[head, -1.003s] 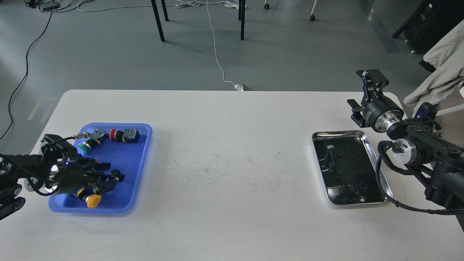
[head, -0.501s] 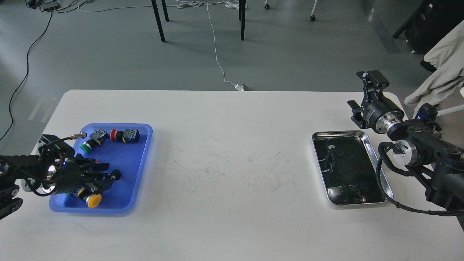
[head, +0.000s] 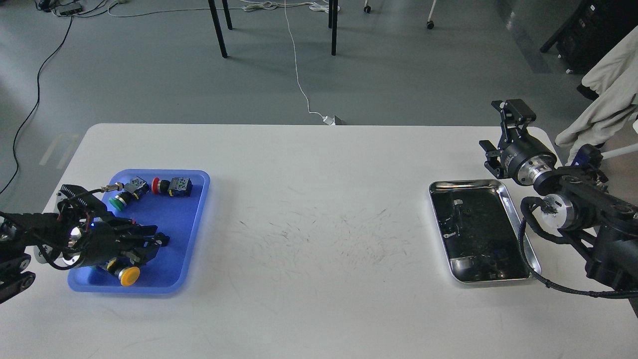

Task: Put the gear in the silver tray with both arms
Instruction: 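Lower the left hand into the blue tray and grasp a black gear, then lift the black gear with the left hand toward the table middle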

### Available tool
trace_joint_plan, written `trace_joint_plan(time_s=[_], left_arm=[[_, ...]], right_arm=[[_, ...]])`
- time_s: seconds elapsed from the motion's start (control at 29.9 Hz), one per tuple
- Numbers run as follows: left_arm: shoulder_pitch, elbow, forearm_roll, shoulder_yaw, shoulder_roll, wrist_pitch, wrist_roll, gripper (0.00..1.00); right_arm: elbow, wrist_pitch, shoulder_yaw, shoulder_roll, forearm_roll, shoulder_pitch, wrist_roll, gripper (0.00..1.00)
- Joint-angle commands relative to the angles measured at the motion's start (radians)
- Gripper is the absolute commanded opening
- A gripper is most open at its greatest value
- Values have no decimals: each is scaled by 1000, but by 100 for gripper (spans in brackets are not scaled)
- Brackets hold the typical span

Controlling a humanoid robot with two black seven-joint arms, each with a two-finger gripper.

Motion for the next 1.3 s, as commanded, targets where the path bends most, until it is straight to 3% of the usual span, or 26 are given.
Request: trace_joint_plan(time_s=[0.0, 0.43, 0.9, 1.27], left_arm=[[0, -1, 15, 0, 0, -1, 0, 34], [-8, -4, 33, 0, 18, -3, 0, 23], [-22, -128, 16, -17, 124, -26, 0, 20], [-238, -318, -119, -21, 161, -142, 0, 20]], right_arm=[[0, 0, 0, 0, 0, -2, 0, 99], [0, 0, 0, 0, 0, -4, 0, 99], [-3, 0, 0, 0, 0, -11, 0, 99], [-3, 1, -1, 0, -2, -16, 0, 99]])
